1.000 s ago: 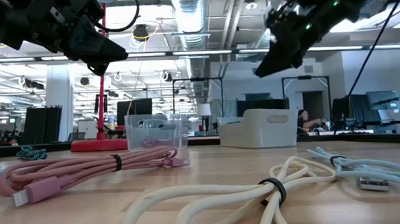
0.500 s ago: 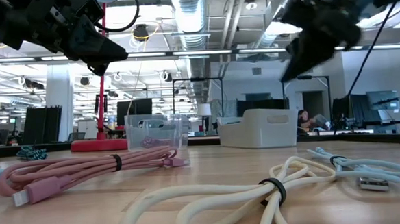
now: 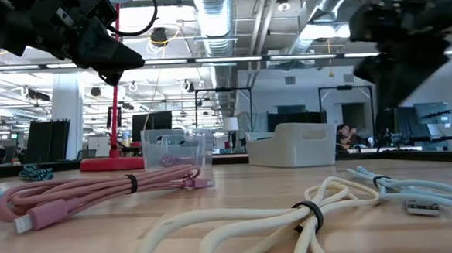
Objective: Pick & Place USB Port
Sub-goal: Put the dark blue USB cable into the transparent bin
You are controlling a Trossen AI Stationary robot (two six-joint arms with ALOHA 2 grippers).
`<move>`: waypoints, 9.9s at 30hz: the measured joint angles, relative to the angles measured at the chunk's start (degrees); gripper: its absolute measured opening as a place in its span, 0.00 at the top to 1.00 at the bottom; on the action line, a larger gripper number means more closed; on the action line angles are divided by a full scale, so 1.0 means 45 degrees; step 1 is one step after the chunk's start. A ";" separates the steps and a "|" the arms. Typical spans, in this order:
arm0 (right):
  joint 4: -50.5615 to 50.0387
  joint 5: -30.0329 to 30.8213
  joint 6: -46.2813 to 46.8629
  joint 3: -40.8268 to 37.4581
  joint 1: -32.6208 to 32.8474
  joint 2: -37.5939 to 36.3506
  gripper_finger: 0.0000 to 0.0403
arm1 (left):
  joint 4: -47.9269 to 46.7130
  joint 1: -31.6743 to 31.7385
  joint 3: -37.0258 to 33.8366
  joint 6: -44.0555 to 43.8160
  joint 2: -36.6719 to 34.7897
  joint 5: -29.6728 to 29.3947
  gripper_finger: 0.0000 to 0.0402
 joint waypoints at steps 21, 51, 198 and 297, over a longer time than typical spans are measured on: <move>-0.2148 -0.1636 0.4853 0.0000 0.3529 0.0217 0.44 | 0.0238 0.0008 0.0000 -0.0619 0.0000 -0.0437 0.86; -0.0132 -0.1695 0.4953 0.0015 0.4358 0.3599 0.68 | 0.0291 0.0003 0.0000 -0.0529 0.0000 -0.0437 0.86; 1.1107 0.3653 -0.5757 0.4741 -0.3103 0.4867 1.00 | 0.6583 0.0018 0.0010 -0.0238 0.3934 -0.2667 0.73; 0.1549 0.9492 -0.0469 0.0007 0.5891 -0.7349 0.76 | 0.7252 0.8061 0.0010 -0.0005 0.8165 0.1127 0.92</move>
